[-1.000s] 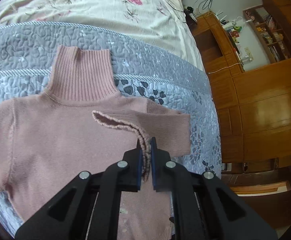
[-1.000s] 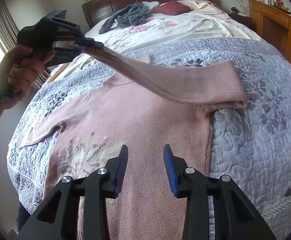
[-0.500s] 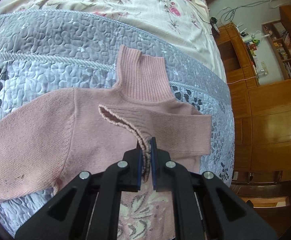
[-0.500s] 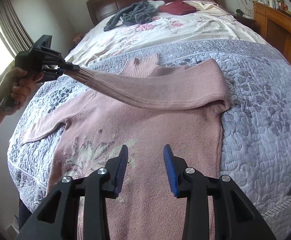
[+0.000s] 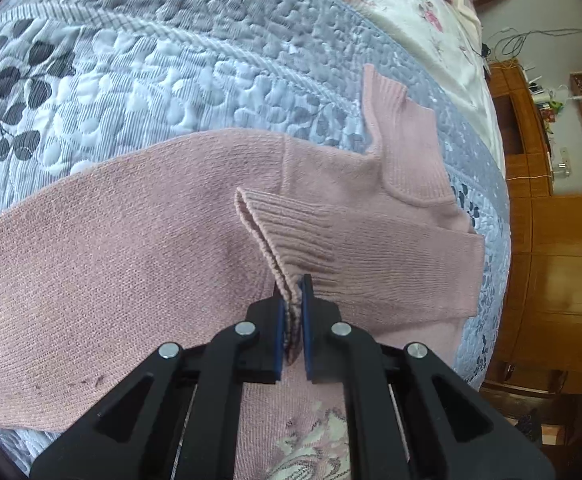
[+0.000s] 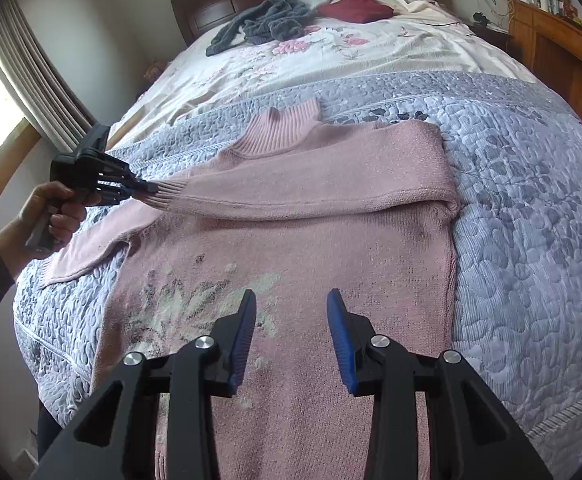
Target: Fold small clothes
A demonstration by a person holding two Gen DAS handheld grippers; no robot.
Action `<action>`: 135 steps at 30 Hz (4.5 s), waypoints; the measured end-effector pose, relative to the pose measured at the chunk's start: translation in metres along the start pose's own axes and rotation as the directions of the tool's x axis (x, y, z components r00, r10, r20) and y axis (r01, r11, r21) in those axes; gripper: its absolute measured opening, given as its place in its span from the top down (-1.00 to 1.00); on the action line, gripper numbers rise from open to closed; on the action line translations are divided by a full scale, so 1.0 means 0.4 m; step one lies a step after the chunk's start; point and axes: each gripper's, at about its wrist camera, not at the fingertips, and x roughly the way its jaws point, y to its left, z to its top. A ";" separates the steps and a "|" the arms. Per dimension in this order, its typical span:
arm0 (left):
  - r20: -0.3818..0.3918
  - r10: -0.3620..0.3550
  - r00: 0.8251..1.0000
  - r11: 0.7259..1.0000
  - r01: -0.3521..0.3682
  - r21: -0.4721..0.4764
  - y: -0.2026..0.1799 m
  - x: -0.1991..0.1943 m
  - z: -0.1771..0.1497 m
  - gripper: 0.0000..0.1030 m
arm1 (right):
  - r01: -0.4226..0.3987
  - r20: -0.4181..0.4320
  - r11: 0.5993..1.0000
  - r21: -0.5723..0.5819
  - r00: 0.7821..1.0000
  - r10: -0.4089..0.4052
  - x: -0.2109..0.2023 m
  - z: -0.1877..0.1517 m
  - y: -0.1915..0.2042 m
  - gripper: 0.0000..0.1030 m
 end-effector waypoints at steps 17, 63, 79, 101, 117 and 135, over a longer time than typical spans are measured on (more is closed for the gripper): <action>0.050 0.079 0.996 0.997 -0.079 -0.007 -0.025 0.076 -0.061 0.37 | -0.030 -0.021 1.000 -0.005 0.999 0.030 0.013 0.007 0.051 0.28; 0.709 0.111 0.697 0.923 0.193 -0.334 0.557 -0.815 -0.359 0.86 | -0.081 -0.045 0.983 -0.163 0.996 0.075 -0.069 0.009 0.346 0.11; 0.526 -0.086 0.846 0.990 0.013 0.142 -0.147 -0.472 -0.140 0.86 | 0.034 0.004 0.988 -0.151 0.999 -0.034 -0.128 0.050 0.272 0.01; 0.142 0.041 0.989 0.920 -0.093 0.382 -0.432 0.205 -0.150 0.80 | 0.067 -0.021 0.993 -0.093 0.997 -0.069 -0.023 0.104 0.096 -0.03; 0.224 -0.074 0.972 0.974 0.022 0.226 -0.282 0.083 -0.211 -0.27 | -0.290 -0.159 0.919 0.266 0.927 0.339 0.173 0.202 -0.087 -0.44; 0.285 -0.154 0.946 0.985 0.170 -0.033 0.004 -0.046 -0.314 -0.38 | -0.304 -0.358 0.826 0.474 0.790 0.497 0.613 0.307 -0.066 0.16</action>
